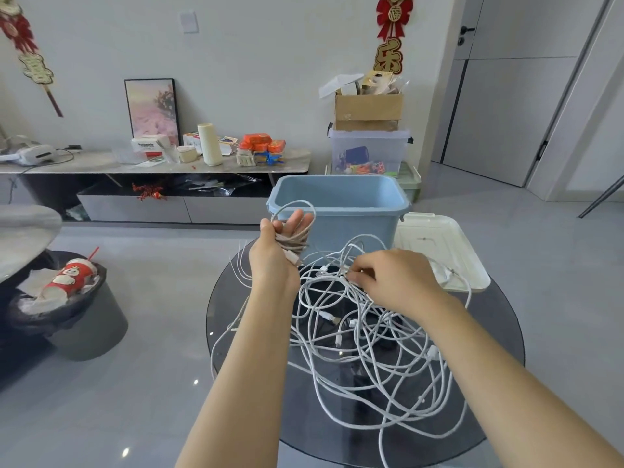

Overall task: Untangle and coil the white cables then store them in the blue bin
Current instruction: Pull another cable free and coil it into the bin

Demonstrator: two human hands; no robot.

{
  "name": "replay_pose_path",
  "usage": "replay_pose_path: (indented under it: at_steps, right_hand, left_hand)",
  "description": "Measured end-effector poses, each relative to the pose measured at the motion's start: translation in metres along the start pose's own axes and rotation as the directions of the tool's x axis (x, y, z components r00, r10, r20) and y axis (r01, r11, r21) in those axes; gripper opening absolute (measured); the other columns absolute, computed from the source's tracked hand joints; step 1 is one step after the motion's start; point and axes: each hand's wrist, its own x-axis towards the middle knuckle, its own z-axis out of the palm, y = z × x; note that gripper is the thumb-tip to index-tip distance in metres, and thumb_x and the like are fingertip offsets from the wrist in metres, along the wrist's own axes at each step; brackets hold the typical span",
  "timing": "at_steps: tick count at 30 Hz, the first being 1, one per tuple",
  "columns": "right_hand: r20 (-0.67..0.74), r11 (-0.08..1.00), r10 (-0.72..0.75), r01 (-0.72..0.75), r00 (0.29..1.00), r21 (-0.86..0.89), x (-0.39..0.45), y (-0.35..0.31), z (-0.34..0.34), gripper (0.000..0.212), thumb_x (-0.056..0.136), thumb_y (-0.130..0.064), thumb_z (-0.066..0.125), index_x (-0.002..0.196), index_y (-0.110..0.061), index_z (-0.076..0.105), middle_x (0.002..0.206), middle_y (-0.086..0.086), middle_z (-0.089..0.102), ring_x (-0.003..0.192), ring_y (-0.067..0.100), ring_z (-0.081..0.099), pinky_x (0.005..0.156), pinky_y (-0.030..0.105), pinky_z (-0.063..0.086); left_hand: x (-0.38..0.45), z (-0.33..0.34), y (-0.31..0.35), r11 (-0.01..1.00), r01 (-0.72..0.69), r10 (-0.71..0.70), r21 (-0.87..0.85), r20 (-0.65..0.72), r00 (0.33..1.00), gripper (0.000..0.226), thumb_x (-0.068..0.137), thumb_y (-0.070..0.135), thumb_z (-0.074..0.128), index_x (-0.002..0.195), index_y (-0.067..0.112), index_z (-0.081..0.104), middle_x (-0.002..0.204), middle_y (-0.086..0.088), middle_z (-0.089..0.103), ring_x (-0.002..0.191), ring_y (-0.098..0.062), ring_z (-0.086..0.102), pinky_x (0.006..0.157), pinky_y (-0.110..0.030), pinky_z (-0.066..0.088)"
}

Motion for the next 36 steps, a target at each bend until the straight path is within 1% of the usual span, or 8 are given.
replay_pose_path:
  at_steps: [6, 9, 13, 17, 21, 25, 33, 36]
  right_hand:
    - [-0.245, 0.966, 0.201, -0.151, 0.949, 0.208, -0.002, 0.009, -0.003, 0.028, 0.095, -0.042, 0.045, 0.089, -0.028, 0.068, 0.074, -0.009, 0.065, 0.069, 0.013, 0.057, 0.054, 0.022, 0.037]
    - [-0.225, 0.989, 0.14, -0.146, 0.964, -0.01, -0.003, 0.002, -0.005, 0.033, 0.097, -0.041, 0.04, 0.087, -0.024, 0.067, 0.076, -0.005, 0.065, 0.07, 0.019, 0.058, 0.052, 0.023, 0.033]
    - [-0.022, 0.968, -0.018, 0.012, 1.0, -0.249, -0.005, -0.022, 0.003, 0.022, 0.092, -0.025, 0.048, 0.084, -0.02, 0.068, 0.064, -0.003, 0.052, 0.066, 0.023, 0.053, 0.048, 0.023, 0.02]
    - [0.1, 0.963, -0.159, 0.176, 0.982, -0.202, -0.004, -0.034, 0.0, 0.026, 0.094, -0.038, 0.046, 0.084, -0.023, 0.064, 0.083, -0.001, 0.065, 0.086, 0.023, 0.061, 0.053, 0.026, 0.024]
    - [-0.052, 0.981, -0.181, 0.176, 0.982, -0.077, -0.001, -0.018, -0.012, 0.032, 0.091, -0.055, 0.044, 0.098, -0.037, 0.069, 0.089, -0.006, 0.068, 0.088, 0.018, 0.062, 0.063, 0.027, 0.034]
    - [-0.217, 0.987, -0.143, 0.155, 0.966, 0.04, 0.002, 0.007, -0.02, 0.028, 0.082, -0.059, 0.055, 0.087, -0.038, 0.073, 0.08, -0.012, 0.066, 0.08, 0.012, 0.06, 0.065, 0.029, 0.044]
    - [-0.293, 0.978, 0.016, 0.046, 0.956, 0.204, 0.008, 0.025, -0.007, 0.068, 0.051, -0.085, 0.043, 0.05, -0.019, 0.061, 0.054, -0.005, 0.054, 0.06, 0.016, 0.052, 0.057, 0.035, 0.044]
    - [-0.2, 0.878, 0.131, -0.02, 0.971, 0.478, 0.01, 0.035, 0.003, 0.06, 0.057, -0.075, 0.054, 0.057, -0.016, 0.067, 0.057, -0.004, 0.049, 0.059, 0.014, 0.048, 0.059, 0.031, 0.037]
  left_hand:
    - [-0.001, -0.001, -0.002, 0.872, -0.06, 0.1, 0.486, -0.056, 0.993, 0.031, 0.102, 0.022, 0.036, 0.074, 0.014, 0.046, 0.046, 0.008, 0.035, 0.047, -0.011, 0.042, 0.059, -0.023, 0.036]
    - [-0.005, 0.002, -0.004, 0.708, -0.084, 0.135, 0.701, -0.019, 0.991, 0.024, 0.099, 0.018, 0.036, 0.077, 0.016, 0.046, 0.058, 0.005, 0.035, 0.054, -0.011, 0.035, 0.055, -0.022, 0.031]
    - [-0.007, 0.004, -0.01, 0.691, -0.051, 0.081, 0.721, -0.007, 0.997, 0.022, 0.099, 0.014, 0.036, 0.081, 0.017, 0.048, 0.063, 0.005, 0.043, 0.06, -0.012, 0.046, 0.055, -0.022, 0.032]
    - [-0.007, -0.003, -0.021, 0.481, -0.159, 0.05, 0.862, 0.154, 0.987, 0.022, 0.099, 0.019, 0.035, 0.083, 0.018, 0.05, 0.062, 0.007, 0.067, 0.086, -0.021, 0.066, 0.083, -0.033, 0.047]
    - [-0.008, -0.009, -0.018, 0.196, -0.27, -0.066, 0.943, 0.288, 0.955, 0.024, 0.099, 0.023, 0.041, 0.079, 0.017, 0.054, 0.069, 0.006, 0.064, 0.075, -0.018, 0.058, 0.074, -0.031, 0.043]
    - [-0.01, -0.014, -0.009, 0.293, -0.25, -0.355, 0.923, 0.348, 0.867, 0.038, 0.1, 0.028, 0.04, 0.071, 0.012, 0.059, 0.063, -0.005, 0.069, 0.077, -0.026, 0.062, 0.09, -0.041, 0.044]
    - [-0.016, -0.011, -0.001, 0.597, 0.12, -0.628, 0.793, 0.369, 0.685, 0.035, 0.102, 0.027, 0.032, 0.075, 0.009, 0.047, 0.042, 0.011, 0.022, 0.034, -0.005, 0.02, 0.057, -0.025, 0.041]
    - [-0.014, -0.014, 0.002, 0.735, 0.254, -0.575, 0.629, 0.379, 0.725, 0.026, 0.094, 0.025, 0.044, 0.075, 0.008, 0.049, 0.041, 0.012, 0.023, 0.03, -0.002, 0.022, 0.048, -0.021, 0.042]
